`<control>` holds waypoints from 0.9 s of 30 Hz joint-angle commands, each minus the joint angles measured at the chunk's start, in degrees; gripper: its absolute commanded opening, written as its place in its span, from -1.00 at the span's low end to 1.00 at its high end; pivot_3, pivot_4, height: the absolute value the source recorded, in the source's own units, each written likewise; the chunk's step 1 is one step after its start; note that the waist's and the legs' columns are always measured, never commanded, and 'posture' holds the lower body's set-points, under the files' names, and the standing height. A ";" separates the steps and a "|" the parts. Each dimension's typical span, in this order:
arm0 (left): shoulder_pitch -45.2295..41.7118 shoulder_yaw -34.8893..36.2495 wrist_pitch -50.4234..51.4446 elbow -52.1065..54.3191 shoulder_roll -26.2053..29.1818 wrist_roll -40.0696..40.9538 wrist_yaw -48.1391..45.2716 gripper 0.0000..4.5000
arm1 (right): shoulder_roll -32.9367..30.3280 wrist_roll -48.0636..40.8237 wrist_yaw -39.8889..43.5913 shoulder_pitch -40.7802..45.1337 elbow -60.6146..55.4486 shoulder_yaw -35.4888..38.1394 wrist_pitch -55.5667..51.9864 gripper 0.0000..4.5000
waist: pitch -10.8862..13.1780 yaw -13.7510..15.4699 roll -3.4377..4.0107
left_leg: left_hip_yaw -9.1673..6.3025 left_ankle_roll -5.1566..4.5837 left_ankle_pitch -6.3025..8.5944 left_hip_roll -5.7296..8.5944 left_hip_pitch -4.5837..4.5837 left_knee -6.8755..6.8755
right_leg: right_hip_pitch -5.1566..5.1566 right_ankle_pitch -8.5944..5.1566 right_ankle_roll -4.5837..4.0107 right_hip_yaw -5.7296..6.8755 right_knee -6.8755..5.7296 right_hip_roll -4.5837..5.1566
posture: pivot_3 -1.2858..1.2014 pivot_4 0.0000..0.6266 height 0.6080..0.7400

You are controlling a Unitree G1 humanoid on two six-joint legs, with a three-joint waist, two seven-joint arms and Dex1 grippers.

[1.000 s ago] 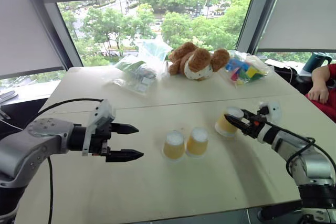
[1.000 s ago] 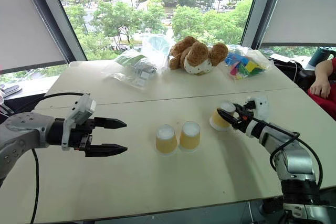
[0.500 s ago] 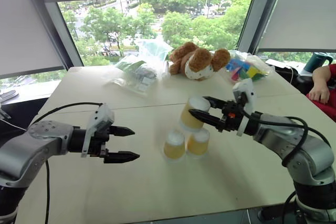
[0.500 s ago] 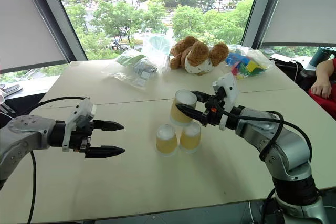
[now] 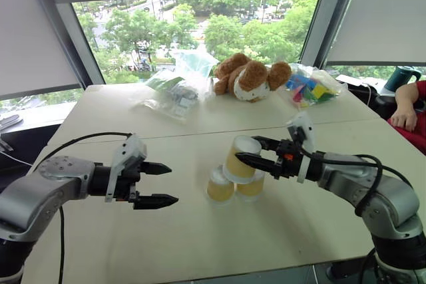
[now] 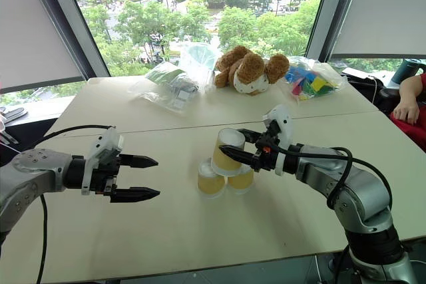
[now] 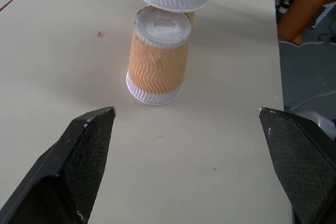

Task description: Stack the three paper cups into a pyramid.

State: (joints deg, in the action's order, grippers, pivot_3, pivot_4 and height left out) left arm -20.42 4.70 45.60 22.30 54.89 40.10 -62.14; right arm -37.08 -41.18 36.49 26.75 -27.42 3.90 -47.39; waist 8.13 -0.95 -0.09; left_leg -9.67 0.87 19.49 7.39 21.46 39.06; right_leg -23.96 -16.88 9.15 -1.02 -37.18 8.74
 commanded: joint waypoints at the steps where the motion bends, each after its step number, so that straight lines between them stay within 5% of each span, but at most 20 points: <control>1: -0.81 0.07 -1.17 0.51 -0.29 -0.48 0.39 1.00 | -0.35 1.51 0.28 -0.09 -1.59 -0.42 1.90 0.63 | 0.00 0.00 0.00 | 0.00 0.00 0.00 0.00 0.00 0.00 | 0.00 0.00 0.00 0.00 0.00 0.00 | 0.03 -0.52 1.00; 3: -0.98 -0.03 -1.27 0.35 -0.47 -0.75 0.41 1.00 | -0.34 2.07 0.35 -0.09 -1.48 -0.59 2.46 0.99 | 0.00 0.04 0.00 | 0.00 0.00 0.00 0.00 0.00 0.00 | 0.00 0.00 0.00 0.00 0.00 0.00 | 0.03 -0.52 1.00; 20: -6.27 0.72 -0.73 -4.69 -3.57 0.24 0.66 1.00 | -3.32 -8.71 0.66 9.11 -0.95 8.71 -1.84 0.99 | 0.00 -0.04 0.00 | 0.00 0.00 0.00 -0.01 0.01 -0.01 | -0.01 0.00 0.00 0.01 0.01 0.00 | 0.03 -0.52 1.00; 24: -6.50 3.89 1.25 -6.46 -4.89 2.47 2.88 1.00 | -6.70 -14.37 -1.76 12.46 1.77 16.68 -4.77 0.99 | 0.00 0.22 -0.01 | 0.00 0.00 0.00 0.00 0.04 0.03 | -0.01 0.00 0.00 0.02 0.01 0.01 | 0.03 -0.52 1.00; 27: -4.01 5.95 1.22 -6.57 -5.56 2.32 5.06 1.00 | -10.46 -15.52 -1.99 7.17 1.85 22.59 -6.57 0.99 | -0.01 0.31 -0.04 | -0.04 0.00 0.00 0.01 0.02 0.00 | 0.02 0.00 0.00 0.04 0.01 0.01 | 0.03 -0.52 1.00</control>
